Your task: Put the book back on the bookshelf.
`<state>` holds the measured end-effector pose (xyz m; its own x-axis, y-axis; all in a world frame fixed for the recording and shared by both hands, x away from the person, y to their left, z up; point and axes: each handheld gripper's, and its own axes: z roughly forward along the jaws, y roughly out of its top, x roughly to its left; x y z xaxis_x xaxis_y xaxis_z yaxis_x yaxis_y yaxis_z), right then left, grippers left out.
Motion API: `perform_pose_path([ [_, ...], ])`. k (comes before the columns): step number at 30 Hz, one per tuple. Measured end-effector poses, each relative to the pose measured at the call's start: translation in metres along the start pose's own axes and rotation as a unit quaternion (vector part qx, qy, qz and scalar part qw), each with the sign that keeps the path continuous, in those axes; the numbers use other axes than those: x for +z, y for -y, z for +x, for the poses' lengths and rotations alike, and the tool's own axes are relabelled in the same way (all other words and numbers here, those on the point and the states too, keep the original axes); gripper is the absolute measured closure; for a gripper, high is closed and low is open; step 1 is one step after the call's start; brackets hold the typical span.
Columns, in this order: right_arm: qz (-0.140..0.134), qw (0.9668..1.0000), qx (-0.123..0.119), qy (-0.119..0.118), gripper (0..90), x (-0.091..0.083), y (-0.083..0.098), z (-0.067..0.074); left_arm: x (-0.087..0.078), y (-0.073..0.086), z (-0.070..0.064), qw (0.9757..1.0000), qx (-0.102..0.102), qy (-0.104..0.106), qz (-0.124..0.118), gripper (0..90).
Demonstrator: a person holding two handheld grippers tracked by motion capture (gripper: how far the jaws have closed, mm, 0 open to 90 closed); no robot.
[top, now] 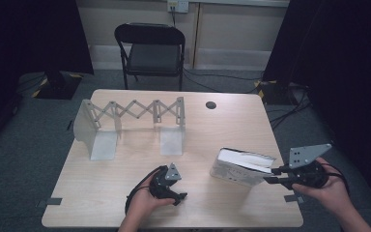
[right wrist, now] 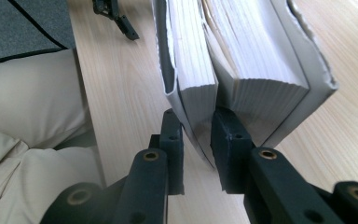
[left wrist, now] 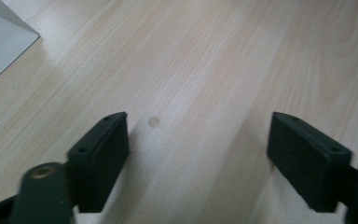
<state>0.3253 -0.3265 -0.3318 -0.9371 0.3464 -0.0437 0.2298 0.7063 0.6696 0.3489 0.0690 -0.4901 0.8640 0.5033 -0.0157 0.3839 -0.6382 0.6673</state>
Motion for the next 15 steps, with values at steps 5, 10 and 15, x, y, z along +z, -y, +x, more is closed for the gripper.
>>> perform_pose_path([
  [5,-0.003,1.0000,0.003,0.000,75.2,0.000,0.000,-0.004,0.001,-0.005,0.004,0.9998,-0.006,-0.007,0.016,17.2],
  [10,-0.004,1.0000,0.009,0.000,75.4,0.000,0.000,-0.008,-0.003,-0.014,0.009,0.9998,-0.020,-0.005,0.005,17.0],
  [15,-0.003,0.9999,0.013,0.000,75.4,0.000,-0.001,-0.010,-0.008,-0.033,0.010,0.9997,-0.015,-0.004,0.018,16.2],
])
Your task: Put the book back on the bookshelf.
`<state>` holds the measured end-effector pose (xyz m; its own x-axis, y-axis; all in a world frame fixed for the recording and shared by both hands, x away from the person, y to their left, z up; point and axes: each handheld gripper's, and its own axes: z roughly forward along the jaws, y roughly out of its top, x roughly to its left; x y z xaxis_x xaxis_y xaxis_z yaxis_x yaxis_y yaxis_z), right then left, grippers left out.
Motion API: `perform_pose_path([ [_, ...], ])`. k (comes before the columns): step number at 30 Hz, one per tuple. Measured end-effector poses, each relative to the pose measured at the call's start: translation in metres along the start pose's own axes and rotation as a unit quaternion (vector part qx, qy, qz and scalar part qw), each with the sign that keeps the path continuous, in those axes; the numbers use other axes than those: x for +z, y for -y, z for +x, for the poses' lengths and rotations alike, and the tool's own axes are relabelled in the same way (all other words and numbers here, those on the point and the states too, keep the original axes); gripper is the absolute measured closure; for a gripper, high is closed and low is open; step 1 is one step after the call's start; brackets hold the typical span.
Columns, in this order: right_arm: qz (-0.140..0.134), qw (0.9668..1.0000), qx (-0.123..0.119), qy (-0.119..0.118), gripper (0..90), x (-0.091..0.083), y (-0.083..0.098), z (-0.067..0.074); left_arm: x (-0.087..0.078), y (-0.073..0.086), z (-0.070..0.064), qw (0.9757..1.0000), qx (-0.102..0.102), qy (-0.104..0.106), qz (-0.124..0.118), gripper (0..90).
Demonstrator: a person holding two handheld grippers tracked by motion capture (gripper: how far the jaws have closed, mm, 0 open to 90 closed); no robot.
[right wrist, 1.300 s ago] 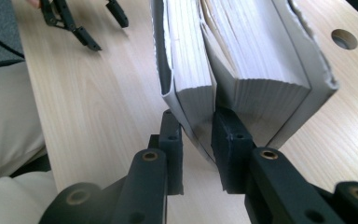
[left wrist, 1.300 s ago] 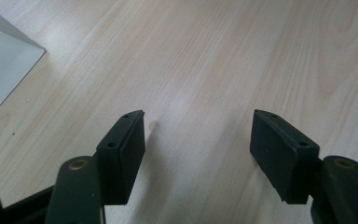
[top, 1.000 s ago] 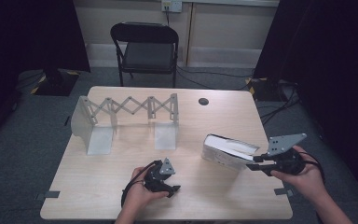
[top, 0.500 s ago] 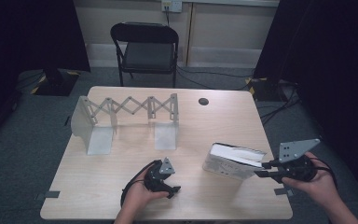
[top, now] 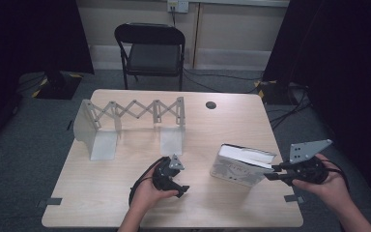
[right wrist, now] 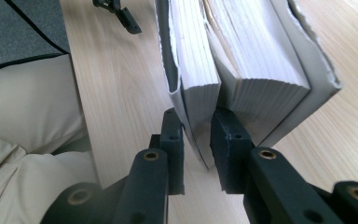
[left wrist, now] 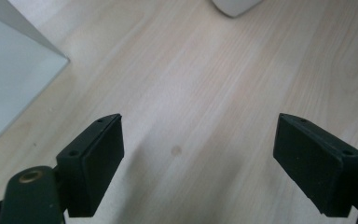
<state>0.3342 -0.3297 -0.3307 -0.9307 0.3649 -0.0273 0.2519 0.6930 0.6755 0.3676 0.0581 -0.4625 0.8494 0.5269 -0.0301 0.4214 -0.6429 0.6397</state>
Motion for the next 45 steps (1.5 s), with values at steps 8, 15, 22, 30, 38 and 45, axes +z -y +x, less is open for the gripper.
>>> perform_pose_path([
  [8,0.001,1.0000,0.004,-0.001,75.4,0.000,0.000,-0.002,-0.001,-0.030,-0.005,0.9996,0.024,0.016,0.002,16.1],
  [15,-0.001,1.0000,0.003,-0.003,75.4,0.000,0.000,-0.003,-0.006,-0.049,-0.006,0.9990,0.036,0.025,0.004,17.2],
  [22,-0.001,1.0000,0.003,-0.003,75.3,0.000,0.000,-0.003,-0.015,-0.070,-0.007,0.9984,0.051,0.022,0.001,16.3],
  [30,-0.002,1.0000,0.006,-0.002,75.3,0.000,0.000,-0.003,-0.022,-0.095,-0.013,0.9968,0.074,0.030,-0.005,16.3],
  [38,0.002,1.0000,0.004,-0.004,75.0,0.000,-0.001,-0.003,-0.018,-0.116,-0.022,0.9942,0.100,0.040,-0.005,18.2],
  [45,0.004,1.0000,0.005,-0.003,74.5,0.000,-0.001,-0.003,-0.015,-0.127,-0.029,0.9923,0.115,0.047,-0.009,18.5],
])
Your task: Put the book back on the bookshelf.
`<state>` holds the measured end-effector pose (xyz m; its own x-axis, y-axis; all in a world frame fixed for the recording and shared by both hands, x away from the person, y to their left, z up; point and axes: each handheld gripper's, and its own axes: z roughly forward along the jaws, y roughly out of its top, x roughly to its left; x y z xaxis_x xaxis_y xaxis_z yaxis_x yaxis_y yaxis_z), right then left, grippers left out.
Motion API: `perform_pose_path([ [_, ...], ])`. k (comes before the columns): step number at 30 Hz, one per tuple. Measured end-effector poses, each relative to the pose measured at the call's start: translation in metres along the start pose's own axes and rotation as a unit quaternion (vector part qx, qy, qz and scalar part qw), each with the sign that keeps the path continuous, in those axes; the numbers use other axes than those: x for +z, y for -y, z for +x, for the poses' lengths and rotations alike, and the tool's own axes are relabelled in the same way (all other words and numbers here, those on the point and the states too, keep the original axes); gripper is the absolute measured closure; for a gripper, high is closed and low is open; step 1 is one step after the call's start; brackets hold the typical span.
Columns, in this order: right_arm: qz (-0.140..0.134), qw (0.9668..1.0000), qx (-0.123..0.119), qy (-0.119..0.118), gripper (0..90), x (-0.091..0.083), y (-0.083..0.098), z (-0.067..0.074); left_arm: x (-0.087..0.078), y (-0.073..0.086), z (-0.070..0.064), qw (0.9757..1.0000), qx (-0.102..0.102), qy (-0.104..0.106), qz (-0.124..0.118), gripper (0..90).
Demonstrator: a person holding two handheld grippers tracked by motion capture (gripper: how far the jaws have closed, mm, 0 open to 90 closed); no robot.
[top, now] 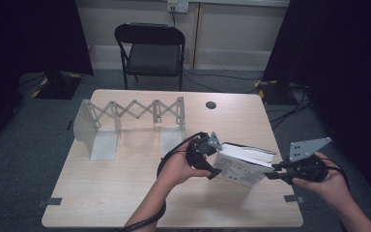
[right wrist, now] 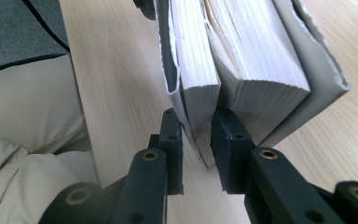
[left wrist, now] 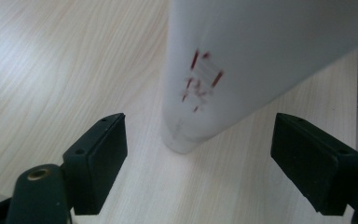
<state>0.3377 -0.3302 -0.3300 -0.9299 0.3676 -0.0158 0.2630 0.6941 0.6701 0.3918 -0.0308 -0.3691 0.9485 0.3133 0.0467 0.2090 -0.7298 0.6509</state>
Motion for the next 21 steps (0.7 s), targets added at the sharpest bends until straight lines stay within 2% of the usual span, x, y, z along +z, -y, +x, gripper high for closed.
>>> perform_pose_path([
  [4,0.002,1.0000,-0.002,-0.002,74.1,0.000,0.000,0.000,0.002,-0.010,-0.006,0.9999,0.013,0.006,-0.008,21.4],
  [5,0.002,1.0000,-0.002,-0.002,73.9,0.000,0.000,0.000,0.001,-0.014,-0.007,0.9996,0.021,0.014,-0.013,24.2],
  [6,0.002,1.0000,-0.002,-0.002,73.9,0.000,0.000,0.000,0.001,-0.014,-0.007,0.9996,0.021,0.014,-0.013,26.4],
  [8,-0.001,1.0000,0.001,0.001,73.5,0.000,0.001,-0.001,0.001,-0.019,-0.009,0.9993,0.030,0.011,-0.018,25.7],
  [12,-0.004,1.0000,0.005,0.004,72.5,-0.001,0.003,-0.003,0.000,-0.024,-0.009,0.9991,0.037,0.007,-0.019,27.9],
  [14,-0.008,0.9998,0.013,0.014,70.3,-0.003,0.007,-0.006,-0.001,-0.028,-0.013,0.9985,0.055,-0.001,-0.008,30.1],
  [16,-0.007,0.9995,0.021,0.023,69.3,-0.003,0.011,-0.009,-0.001,-0.029,-0.015,0.9984,0.055,0.002,-0.012,34.3],
  [18,-0.010,0.9993,0.030,0.020,67.7,-0.003,0.014,-0.012,-0.003,-0.033,-0.017,0.9984,0.055,0.010,-0.006,35.4],
  [19,-0.011,0.9992,0.031,0.021,67.5,-0.002,0.016,-0.013,-0.003,-0.036,-0.019,0.9984,0.053,0.018,-0.008,35.6],
  [21,-0.010,0.9992,0.031,0.025,66.1,-0.001,0.016,-0.013,-0.004,-0.038,-0.020,0.9986,0.049,0.018,-0.009,37.3],
])
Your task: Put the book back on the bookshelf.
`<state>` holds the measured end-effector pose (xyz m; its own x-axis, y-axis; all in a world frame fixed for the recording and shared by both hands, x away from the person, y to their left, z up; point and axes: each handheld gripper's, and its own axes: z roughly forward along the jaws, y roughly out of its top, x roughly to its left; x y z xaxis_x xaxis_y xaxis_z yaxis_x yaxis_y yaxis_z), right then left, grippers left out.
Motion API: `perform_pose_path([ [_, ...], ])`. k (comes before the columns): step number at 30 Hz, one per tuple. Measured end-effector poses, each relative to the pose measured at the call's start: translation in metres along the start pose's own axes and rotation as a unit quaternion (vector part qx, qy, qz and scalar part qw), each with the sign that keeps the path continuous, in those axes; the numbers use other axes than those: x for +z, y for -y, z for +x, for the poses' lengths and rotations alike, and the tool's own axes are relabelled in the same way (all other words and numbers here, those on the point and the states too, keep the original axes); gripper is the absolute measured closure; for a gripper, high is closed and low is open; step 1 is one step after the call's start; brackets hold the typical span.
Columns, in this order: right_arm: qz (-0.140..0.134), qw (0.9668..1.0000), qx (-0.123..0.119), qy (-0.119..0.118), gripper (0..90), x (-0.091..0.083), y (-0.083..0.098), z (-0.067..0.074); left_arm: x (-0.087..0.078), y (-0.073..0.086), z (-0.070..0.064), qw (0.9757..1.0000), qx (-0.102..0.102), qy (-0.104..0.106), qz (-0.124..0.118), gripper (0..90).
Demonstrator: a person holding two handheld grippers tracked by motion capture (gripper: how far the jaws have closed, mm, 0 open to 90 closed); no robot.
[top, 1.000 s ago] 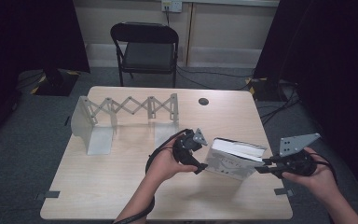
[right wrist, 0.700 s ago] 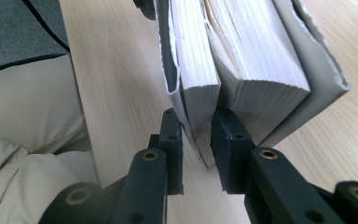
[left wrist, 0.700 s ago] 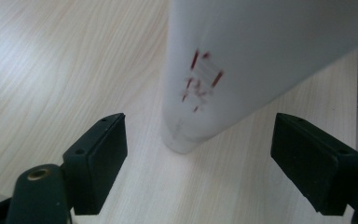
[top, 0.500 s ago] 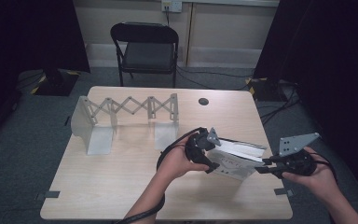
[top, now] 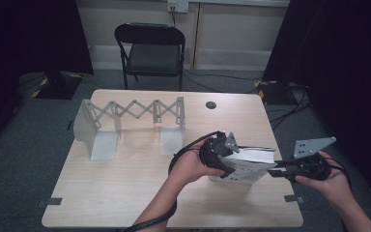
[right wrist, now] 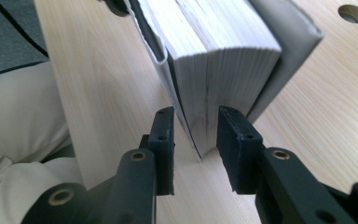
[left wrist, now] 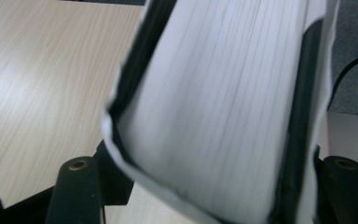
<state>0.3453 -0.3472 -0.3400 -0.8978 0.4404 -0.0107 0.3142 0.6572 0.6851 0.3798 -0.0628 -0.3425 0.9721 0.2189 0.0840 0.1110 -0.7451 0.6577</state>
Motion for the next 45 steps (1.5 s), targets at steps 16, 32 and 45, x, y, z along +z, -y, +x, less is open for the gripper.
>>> perform_pose_path([
  [16,-0.003,0.9981,0.050,0.035,34.1,0.015,0.024,-0.011,-0.011,-0.005,-0.005,0.9986,-0.003,-0.010,0.052,51.9],
  [32,-0.012,0.9969,0.071,0.032,23.2,0.057,0.041,-0.001,-0.052,0.035,-0.002,0.9945,-0.049,-0.021,0.090,51.7],
  [45,-0.005,0.9955,0.092,0.025,20.4,0.092,0.064,0.006,-0.045,0.012,0.008,0.9913,-0.044,-0.031,0.120,31.4],
])
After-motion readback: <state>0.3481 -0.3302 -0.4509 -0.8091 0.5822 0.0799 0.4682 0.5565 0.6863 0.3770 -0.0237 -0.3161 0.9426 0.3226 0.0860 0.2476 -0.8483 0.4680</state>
